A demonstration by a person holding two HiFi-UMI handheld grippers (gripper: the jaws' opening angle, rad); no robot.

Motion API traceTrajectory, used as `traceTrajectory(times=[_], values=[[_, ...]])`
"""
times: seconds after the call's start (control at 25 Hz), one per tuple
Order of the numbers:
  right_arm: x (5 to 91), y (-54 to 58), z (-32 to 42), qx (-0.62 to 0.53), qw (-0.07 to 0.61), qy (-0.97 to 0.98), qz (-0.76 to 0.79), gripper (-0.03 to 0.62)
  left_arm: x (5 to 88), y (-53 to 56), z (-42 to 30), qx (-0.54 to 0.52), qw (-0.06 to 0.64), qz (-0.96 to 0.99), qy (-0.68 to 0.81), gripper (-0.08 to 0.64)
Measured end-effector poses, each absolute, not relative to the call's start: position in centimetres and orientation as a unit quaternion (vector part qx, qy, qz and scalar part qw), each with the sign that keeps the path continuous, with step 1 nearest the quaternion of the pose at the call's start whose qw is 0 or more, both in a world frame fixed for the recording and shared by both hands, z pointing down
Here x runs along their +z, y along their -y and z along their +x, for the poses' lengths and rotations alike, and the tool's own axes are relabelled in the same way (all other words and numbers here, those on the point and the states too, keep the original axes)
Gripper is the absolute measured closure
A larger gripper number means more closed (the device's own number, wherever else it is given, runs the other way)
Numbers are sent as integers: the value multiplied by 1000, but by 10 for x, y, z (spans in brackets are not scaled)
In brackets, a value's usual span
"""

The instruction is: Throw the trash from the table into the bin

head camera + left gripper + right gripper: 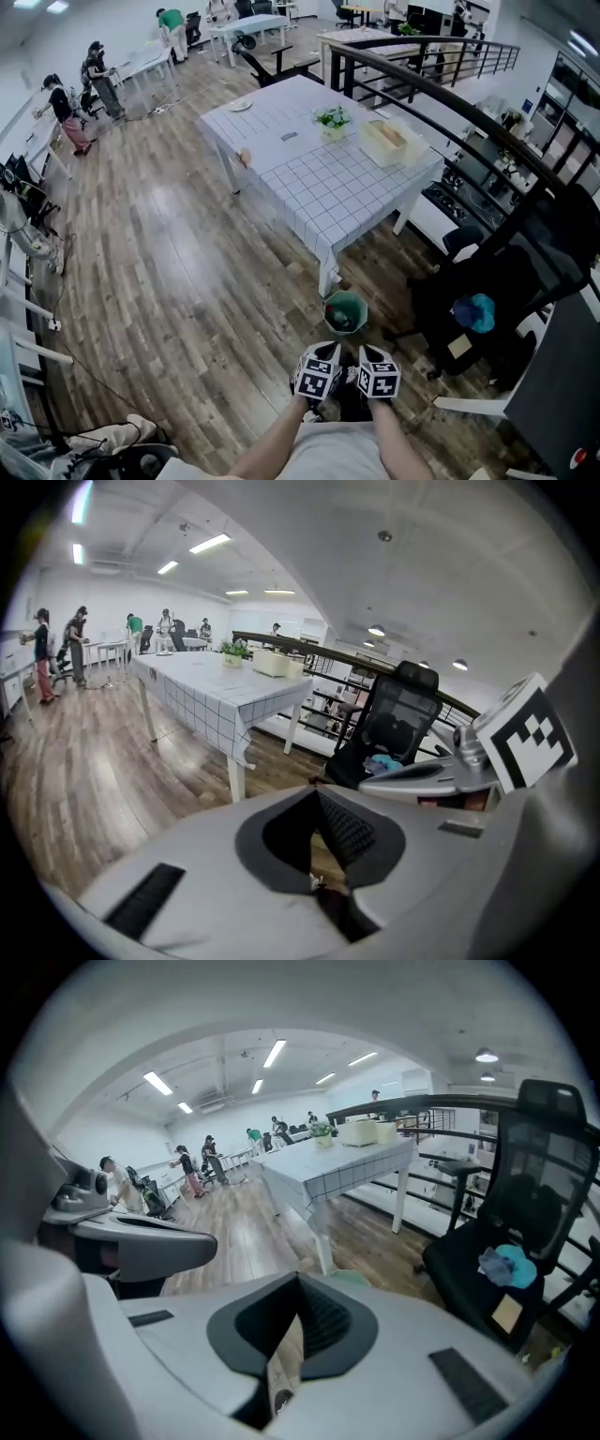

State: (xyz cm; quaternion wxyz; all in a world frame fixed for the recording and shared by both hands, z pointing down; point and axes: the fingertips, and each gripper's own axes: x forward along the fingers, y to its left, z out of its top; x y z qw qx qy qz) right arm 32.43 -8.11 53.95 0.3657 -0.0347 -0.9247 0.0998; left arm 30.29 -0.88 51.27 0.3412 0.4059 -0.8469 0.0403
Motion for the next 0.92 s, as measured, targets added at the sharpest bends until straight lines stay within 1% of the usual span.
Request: traceTrajectory(times=[0.2,0.52,0.92], values=[[533,64,329,68,368,924,-72,588,505,9,308,54,338,416,843,535],[539,77,327,82,367,924,-63,588,522,12,305,51,352,427,831,535],[538,81,328,92,354,930,-50,588,526,7,292,92,322,425,841,535]])
